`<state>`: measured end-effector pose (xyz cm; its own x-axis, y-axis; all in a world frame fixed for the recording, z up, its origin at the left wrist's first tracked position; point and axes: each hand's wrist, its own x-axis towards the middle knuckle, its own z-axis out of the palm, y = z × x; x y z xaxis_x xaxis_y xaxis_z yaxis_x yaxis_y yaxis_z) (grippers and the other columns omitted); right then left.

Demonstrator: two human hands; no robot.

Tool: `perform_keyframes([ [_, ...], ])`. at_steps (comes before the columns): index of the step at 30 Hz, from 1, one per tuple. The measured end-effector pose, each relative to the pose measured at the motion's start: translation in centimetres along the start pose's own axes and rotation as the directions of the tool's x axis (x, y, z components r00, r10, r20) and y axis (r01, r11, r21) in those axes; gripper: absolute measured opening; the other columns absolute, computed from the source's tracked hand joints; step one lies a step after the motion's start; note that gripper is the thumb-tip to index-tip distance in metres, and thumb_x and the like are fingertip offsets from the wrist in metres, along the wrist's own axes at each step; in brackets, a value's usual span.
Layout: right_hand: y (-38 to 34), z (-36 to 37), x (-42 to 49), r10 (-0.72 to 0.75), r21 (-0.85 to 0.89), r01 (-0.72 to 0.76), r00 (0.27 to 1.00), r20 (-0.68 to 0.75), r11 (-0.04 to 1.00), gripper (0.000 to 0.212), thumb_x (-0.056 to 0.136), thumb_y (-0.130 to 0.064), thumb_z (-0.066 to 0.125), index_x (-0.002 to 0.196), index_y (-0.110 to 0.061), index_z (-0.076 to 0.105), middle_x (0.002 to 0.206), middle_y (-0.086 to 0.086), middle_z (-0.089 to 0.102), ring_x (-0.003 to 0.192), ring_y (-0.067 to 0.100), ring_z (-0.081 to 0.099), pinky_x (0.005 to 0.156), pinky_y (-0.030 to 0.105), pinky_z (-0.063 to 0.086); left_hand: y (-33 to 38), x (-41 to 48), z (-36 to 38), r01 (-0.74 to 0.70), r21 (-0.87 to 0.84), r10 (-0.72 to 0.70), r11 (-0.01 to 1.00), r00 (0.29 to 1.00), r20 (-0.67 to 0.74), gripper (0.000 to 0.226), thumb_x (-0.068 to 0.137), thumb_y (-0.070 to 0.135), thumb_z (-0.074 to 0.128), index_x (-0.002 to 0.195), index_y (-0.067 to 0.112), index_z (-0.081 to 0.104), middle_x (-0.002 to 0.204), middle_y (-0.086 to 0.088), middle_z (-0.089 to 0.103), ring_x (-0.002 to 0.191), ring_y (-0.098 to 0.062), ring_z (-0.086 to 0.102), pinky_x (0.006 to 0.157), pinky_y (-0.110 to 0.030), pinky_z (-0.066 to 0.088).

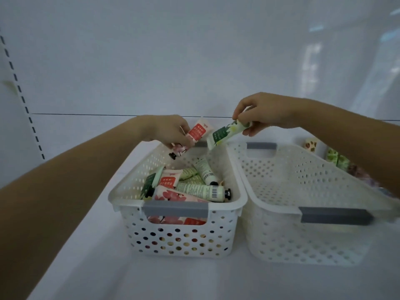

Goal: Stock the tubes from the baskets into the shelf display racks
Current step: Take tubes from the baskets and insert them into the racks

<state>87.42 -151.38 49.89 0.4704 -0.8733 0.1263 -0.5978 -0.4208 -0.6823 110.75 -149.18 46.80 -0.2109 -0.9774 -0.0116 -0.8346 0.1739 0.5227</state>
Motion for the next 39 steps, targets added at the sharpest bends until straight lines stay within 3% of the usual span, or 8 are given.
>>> perform_keyframes([
  [4,1.9,-1.7,-1.3,0.091,0.335,-0.083,0.996,-0.007,0.939,0.013,0.089,-0.001,0.049,0.093,-0.009,0.058,0.101,0.013,0.057,0.064,0.012,0.07,0.056,0.02,0.055,2.8,-0.6,-0.1,-0.023,-0.094,0.012,0.995,0.993,-0.12,0.016,0.089,0.023,0.06,0.097,0.014,0.049,0.091,-0.007,0.064,0.074,-0.013,0.065,0.061,-0.021,0.055],
  [8,4.6,-3.2,-3.5,0.13,0.695,-0.102,0.991,0.011,0.712,0.021,0.089,0.004,0.042,0.098,-0.009,0.056,0.104,0.015,0.051,0.073,0.019,0.067,0.061,0.023,0.057,6.8,-0.5,1.0,-0.069,-0.252,0.032,0.965,0.988,-0.148,0.009,0.092,0.019,0.055,0.093,0.013,0.048,0.092,-0.012,0.061,0.066,-0.012,0.07,0.053,-0.021,0.055],
  [12,7.5,-5.8,-6.0,0.092,0.849,-0.056,0.996,0.009,0.525,0.023,0.088,0.006,0.038,0.101,-0.002,0.054,0.094,0.015,0.05,0.075,0.018,0.061,0.065,0.025,0.057,11.8,0.4,2.9,-0.139,-0.364,0.073,0.921,0.979,-0.191,0.049,0.095,0.015,0.049,0.139,0.017,0.027,0.098,-0.012,0.057,0.067,-0.018,0.068,0.052,-0.022,0.055],
  [18,12.6,-10.2,-9.2,0.144,0.83,0.038,0.979,-0.141,0.556,0.014,0.089,-0.004,0.047,0.094,-0.012,0.058,0.093,0.009,0.054,0.069,0.014,0.07,0.067,0.028,0.059,19.7,2.3,6.8,-0.199,-0.374,0.137,0.906,0.973,-0.186,0.028,0.093,0.011,0.05,0.12,0.019,0.048,0.102,-0.004,0.05,0.059,-0.015,0.07,0.051,-0.019,0.053],
  [25,19.1,-13.9,-12.8,0.252,0.688,0.003,0.929,-0.27,0.726,0.009,0.087,-0.02,0.063,0.087,-0.012,0.059,0.081,0.004,0.061,0.067,0.014,0.068,0.059,0.027,0.057,25.9,5.0,12.6,-0.135,-0.264,0.086,0.955,0.978,-0.189,0.04,0.09,0.025,0.059,0.127,0.016,0.048,0.089,0.001,0.058,0.067,-0.012,0.062,0.063,-0.024,0.057],
  [32,24.4,-15.2,-16.3,0.049,0.403,0.243,0.805,-0.592,0.882,0.024,0.087,-0.017,0.064,0.106,-0.01,0.051,0.089,0.006,0.061,0.071,0.012,0.065,0.061,0.022,0.058,31.3,7.1,20.3,-0.125,-0.345,0.038,0.93,0.968,-0.247,0.032,0.091,0.009,0.054,0.122,0.017,0.051,0.09,-0.004,0.054,0.062,-0.013,0.056,0.051,-0.022,0.053],
  [34,25.5,-15.0,-16.9,-0.02,0.284,0.276,0.749,-0.662,0.918,0.024,0.088,-0.022,0.063,0.105,-0.015,0.049,0.087,0.0,0.06,0.072,0.008,0.063,0.065,0.024,0.057,31.6,7.8,22.8,-0.163,-0.381,0.012,0.91,0.93,-0.367,0.023,0.091,0.004,0.049,0.109,0.017,0.053,0.093,-0.007,0.052,0.074,-0.019,0.054,0.06,-0.026,0.048],
  [39,27.6,-14.7,-17.9,-0.063,0.171,0.29,0.651,-0.756,0.942,0.039,0.088,-0.022,0.061,0.122,-0.017,0.043,0.086,-0.004,0.057,0.08,0.008,0.057,0.072,0.021,0.048,30.3,8.5,28.6,-0.271,-0.544,-0.114,0.794,0.813,-0.571,0.029,0.092,0.004,0.048,0.121,0.009,0.047,0.107,-0.01,0.055,0.101,-0.032,0.058,0.092,-0.042,0.049],
])
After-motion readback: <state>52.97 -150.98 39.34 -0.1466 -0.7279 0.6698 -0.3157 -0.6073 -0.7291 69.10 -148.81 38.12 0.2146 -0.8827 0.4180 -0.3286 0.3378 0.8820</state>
